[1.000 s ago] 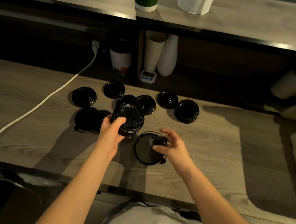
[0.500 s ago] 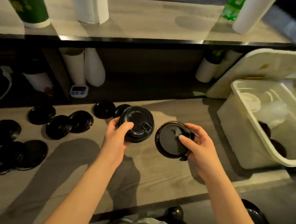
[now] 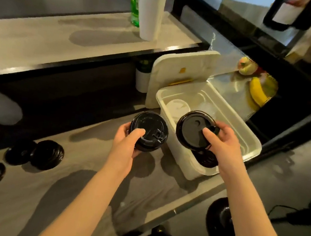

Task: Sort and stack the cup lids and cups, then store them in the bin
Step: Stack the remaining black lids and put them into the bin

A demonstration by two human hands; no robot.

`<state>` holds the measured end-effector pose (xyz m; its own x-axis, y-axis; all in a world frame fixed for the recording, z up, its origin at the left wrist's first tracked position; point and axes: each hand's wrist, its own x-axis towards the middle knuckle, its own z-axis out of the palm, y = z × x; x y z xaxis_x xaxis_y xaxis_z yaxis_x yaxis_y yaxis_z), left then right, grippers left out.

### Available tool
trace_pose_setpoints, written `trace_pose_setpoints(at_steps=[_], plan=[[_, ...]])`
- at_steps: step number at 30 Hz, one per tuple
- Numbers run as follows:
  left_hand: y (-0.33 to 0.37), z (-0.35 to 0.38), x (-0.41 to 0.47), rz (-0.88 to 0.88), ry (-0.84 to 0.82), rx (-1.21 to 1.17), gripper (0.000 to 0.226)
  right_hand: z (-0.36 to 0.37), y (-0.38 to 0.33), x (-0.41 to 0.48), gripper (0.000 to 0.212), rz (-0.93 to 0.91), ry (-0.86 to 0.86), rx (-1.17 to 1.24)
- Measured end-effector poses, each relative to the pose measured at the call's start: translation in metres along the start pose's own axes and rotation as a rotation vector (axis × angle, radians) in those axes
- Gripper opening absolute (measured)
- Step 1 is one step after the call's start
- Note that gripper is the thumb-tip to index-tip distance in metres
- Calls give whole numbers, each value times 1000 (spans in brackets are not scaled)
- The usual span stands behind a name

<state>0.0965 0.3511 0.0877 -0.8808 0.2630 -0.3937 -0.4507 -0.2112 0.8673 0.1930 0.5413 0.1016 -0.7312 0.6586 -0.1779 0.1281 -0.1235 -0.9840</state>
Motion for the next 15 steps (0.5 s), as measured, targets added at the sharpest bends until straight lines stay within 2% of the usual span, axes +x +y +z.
trace_pose_setpoints(at_steps=[3,7,11,15], plan=[[-7,32,13,8,-28,40,26,-32,-8,31,31,-40,39,-117],[-13,60,26,13,-14,73,40,-64,-17,73,36,-79,30,-395],[-19,71,33,-8,68,19,35,-64,-10,98,44,-91,-114,-640],[-21,72,35,2,128,-13,32,-40,5,107,47,-135,-331,-793]])
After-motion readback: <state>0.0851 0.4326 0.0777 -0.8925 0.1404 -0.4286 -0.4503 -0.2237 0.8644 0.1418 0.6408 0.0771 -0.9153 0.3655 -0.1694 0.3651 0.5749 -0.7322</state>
